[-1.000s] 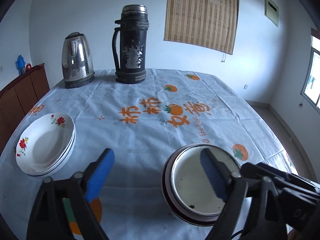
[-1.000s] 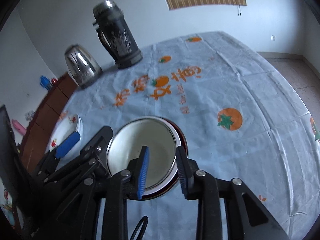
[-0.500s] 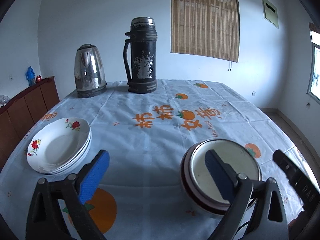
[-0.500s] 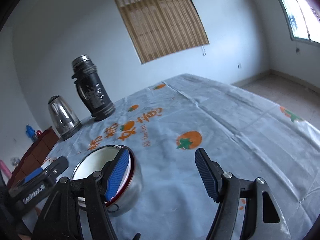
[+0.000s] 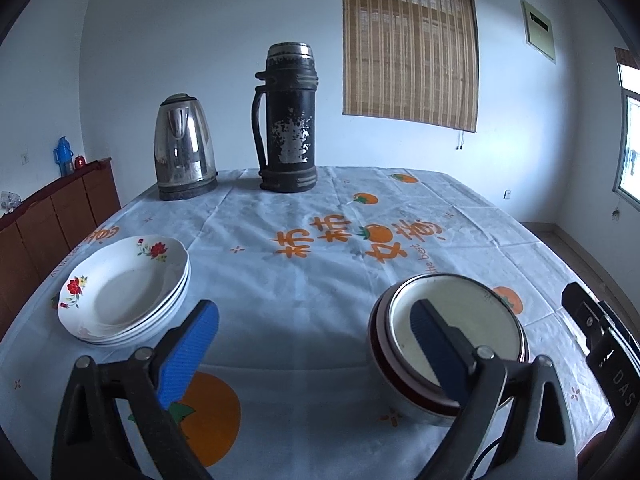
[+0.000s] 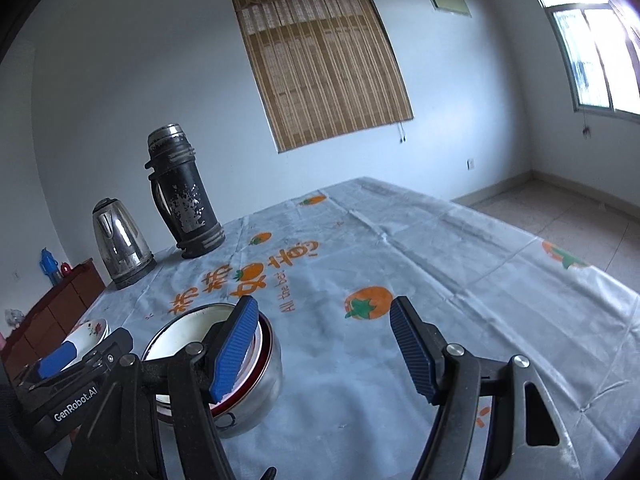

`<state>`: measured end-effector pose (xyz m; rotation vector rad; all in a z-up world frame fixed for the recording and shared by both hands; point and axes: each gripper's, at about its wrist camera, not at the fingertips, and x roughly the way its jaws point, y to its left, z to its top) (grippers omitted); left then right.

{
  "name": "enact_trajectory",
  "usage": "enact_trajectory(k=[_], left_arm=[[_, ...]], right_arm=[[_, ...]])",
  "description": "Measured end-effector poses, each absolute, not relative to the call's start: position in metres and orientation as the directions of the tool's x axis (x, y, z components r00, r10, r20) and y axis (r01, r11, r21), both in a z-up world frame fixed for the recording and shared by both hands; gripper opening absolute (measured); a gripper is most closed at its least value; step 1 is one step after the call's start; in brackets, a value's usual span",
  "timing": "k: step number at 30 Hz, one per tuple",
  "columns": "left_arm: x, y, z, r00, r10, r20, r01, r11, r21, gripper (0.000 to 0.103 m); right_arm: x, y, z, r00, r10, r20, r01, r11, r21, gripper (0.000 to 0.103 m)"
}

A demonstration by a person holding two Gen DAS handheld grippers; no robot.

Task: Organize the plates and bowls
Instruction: 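Move both tools to the rim of the nested bowl stack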

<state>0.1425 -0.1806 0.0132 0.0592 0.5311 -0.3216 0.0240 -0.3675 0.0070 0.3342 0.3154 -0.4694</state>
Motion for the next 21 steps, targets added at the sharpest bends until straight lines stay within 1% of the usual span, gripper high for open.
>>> enact_trajectory(k=[2, 11, 18, 19, 21], left_arm=[[0.141, -0.179, 0.012, 0.813, -0.290, -0.504, 0.317, 0.948, -0.034, 0.098], [0.139, -0.178, 0.010, 0.814, -0.294, -0.501, 0.323, 0.946, -0.031, 0.098], [0.133, -0.177, 0.004, 0.821, -0.278, -0.499, 0.322, 0.947, 0.003, 0.099], [0.133, -0.176, 0.003, 0.821, -0.276, -0.500, 0.322, 0.947, 0.006, 0.099], [0.133, -0.175, 0.001, 0.819, -0.271, -0.505, 0.320, 0.947, 0.010, 0.099]], right_arm=[[0.023, -0.366, 0.007, 0.844, -0.394, -0.364, 0.492, 0.839, 0.231, 0.074], [0.019, -0.365, 0.008, 0.833, -0.420, -0.360, 0.512, 0.831, 0.216, 0.074], [0.014, -0.361, 0.009, 0.830, -0.432, -0.353, 0.519, 0.830, 0.204, 0.074], [0.014, -0.360, 0.010, 0.830, -0.435, -0.349, 0.520, 0.831, 0.200, 0.074], [0.013, -0.357, 0.011, 0.829, -0.444, -0.341, 0.523, 0.832, 0.188, 0.079]])
